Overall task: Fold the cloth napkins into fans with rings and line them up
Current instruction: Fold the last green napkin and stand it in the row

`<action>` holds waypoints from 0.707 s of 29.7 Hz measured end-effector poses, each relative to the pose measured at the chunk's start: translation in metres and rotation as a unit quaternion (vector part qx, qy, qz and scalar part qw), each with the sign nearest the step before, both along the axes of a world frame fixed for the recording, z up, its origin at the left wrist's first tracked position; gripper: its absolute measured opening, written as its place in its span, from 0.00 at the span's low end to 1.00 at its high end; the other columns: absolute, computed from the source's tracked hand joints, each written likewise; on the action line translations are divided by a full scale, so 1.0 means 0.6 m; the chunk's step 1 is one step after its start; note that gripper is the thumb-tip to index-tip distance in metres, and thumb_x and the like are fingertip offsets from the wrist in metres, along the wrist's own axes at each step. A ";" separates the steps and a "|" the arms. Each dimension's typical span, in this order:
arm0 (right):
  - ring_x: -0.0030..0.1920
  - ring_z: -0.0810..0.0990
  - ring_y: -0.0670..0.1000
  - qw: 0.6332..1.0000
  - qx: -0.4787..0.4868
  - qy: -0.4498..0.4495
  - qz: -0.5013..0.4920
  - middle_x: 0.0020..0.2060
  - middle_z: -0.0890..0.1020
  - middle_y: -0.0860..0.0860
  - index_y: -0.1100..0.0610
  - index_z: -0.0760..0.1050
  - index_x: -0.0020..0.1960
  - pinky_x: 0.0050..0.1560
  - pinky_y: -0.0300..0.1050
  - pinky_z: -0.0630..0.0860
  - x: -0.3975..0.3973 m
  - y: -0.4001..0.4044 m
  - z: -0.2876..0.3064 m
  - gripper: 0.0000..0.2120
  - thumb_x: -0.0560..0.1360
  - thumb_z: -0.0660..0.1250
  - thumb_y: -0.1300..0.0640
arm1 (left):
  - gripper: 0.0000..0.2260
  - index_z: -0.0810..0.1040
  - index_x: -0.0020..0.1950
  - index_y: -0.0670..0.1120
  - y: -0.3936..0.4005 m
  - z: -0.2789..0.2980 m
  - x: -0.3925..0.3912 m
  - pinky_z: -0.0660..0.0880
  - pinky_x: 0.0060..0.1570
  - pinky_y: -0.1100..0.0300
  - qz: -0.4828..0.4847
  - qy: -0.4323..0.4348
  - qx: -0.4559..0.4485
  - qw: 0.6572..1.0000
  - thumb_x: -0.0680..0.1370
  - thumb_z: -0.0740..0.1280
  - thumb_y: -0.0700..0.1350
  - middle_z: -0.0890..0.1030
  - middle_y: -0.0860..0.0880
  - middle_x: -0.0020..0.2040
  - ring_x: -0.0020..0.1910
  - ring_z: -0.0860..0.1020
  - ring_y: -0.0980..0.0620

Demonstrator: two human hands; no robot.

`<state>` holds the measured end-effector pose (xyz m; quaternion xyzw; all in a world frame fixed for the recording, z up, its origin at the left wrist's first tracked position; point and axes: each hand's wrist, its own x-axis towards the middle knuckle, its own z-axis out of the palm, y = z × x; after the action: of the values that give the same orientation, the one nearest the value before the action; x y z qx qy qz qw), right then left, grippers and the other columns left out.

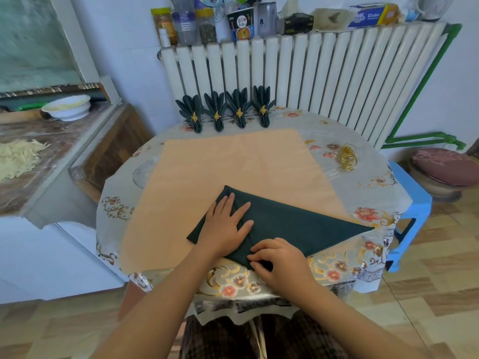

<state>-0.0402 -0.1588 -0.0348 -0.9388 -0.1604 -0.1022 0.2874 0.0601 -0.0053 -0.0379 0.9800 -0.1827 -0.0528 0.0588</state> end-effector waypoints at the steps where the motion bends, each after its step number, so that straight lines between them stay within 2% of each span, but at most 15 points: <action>1: 0.51 0.77 0.42 1.000 -0.005 0.026 0.009 0.49 0.82 0.40 0.48 0.84 0.49 0.52 0.39 0.76 0.003 -0.007 0.009 0.07 0.73 0.68 0.52 | 0.25 0.48 0.78 0.59 0.000 0.000 -0.001 0.38 0.75 0.53 0.000 0.000 -0.003 1.000 0.81 0.47 0.61 0.43 0.48 0.79 0.77 0.41 0.51; 3: 0.56 0.74 0.42 0.998 0.017 0.057 0.017 0.53 0.80 0.41 0.49 0.82 0.55 0.57 0.36 0.69 0.015 -0.025 0.035 0.10 0.76 0.65 0.54 | 0.25 0.49 0.78 0.59 0.001 -0.001 -0.001 0.39 0.75 0.53 0.000 0.001 -0.013 1.000 0.81 0.47 0.62 0.43 0.48 0.79 0.77 0.41 0.51; 5: 0.56 0.73 0.46 0.998 0.016 0.030 -0.046 0.54 0.80 0.43 0.48 0.79 0.58 0.57 0.39 0.67 0.036 -0.055 0.054 0.12 0.77 0.63 0.56 | 0.25 0.49 0.78 0.60 0.004 -0.001 0.000 0.39 0.75 0.52 0.000 0.000 -0.017 1.000 0.81 0.47 0.62 0.44 0.48 0.79 0.77 0.42 0.52; 7: 0.58 0.72 0.51 0.988 -0.060 0.038 -0.134 0.57 0.79 0.47 0.49 0.75 0.62 0.58 0.44 0.68 0.059 -0.102 0.065 0.15 0.77 0.61 0.55 | 0.25 0.50 0.78 0.60 0.002 -0.004 -0.001 0.39 0.75 0.52 0.000 -0.002 -0.018 1.000 0.81 0.47 0.62 0.44 0.49 0.79 0.77 0.42 0.51; 10: 0.60 0.71 0.55 0.946 -0.214 0.144 -0.197 0.59 0.78 0.51 0.51 0.71 0.66 0.58 0.48 0.69 0.092 -0.162 0.068 0.16 0.79 0.58 0.52 | 0.25 0.50 0.78 0.60 0.005 -0.006 -0.002 0.39 0.75 0.53 0.003 -0.001 -0.016 1.000 0.81 0.47 0.62 0.44 0.49 0.79 0.77 0.42 0.52; 12: 0.60 0.71 0.55 0.927 -0.255 0.201 -0.187 0.58 0.78 0.52 0.52 0.72 0.62 0.57 0.47 0.69 0.108 -0.193 0.074 0.15 0.79 0.60 0.48 | 0.25 0.50 0.78 0.60 0.003 -0.006 -0.001 0.38 0.75 0.54 0.003 -0.005 -0.020 1.000 0.81 0.47 0.62 0.44 0.49 0.79 0.77 0.42 0.52; 15: 0.56 0.74 0.53 0.917 -0.262 0.269 -0.137 0.54 0.79 0.52 0.54 0.73 0.56 0.55 0.47 0.70 0.123 -0.214 0.086 0.15 0.76 0.63 0.44 | 0.25 0.50 0.78 0.60 0.005 -0.006 0.000 0.38 0.74 0.54 0.002 -0.008 -0.022 1.000 0.81 0.46 0.62 0.44 0.49 0.79 0.77 0.42 0.52; 18: 0.43 0.76 0.52 0.906 -0.250 0.328 -0.098 0.45 0.80 0.57 0.62 0.76 0.48 0.44 0.43 0.70 0.135 -0.232 0.094 0.20 0.75 0.65 0.43 | 0.33 0.50 0.77 0.60 0.002 -0.005 -0.001 0.38 0.74 0.54 0.003 -0.008 -0.024 1.000 0.73 0.38 0.67 0.45 0.49 0.79 0.77 0.43 0.52; 21: 0.35 0.71 0.49 0.903 -0.231 0.353 -0.086 0.35 0.73 0.53 0.58 0.70 0.38 0.37 0.40 0.64 0.140 -0.240 0.101 0.19 0.74 0.66 0.42 | 0.37 0.51 0.77 0.61 0.000 -0.004 -0.002 0.38 0.74 0.54 0.006 -0.007 -0.034 0.999 0.69 0.35 0.68 0.45 0.49 0.79 0.77 0.43 0.52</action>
<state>0.0440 -0.3029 0.0258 -0.9637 0.0141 0.2509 0.0901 0.0591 -0.0051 -0.0402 0.9789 -0.1788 -0.0391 0.0911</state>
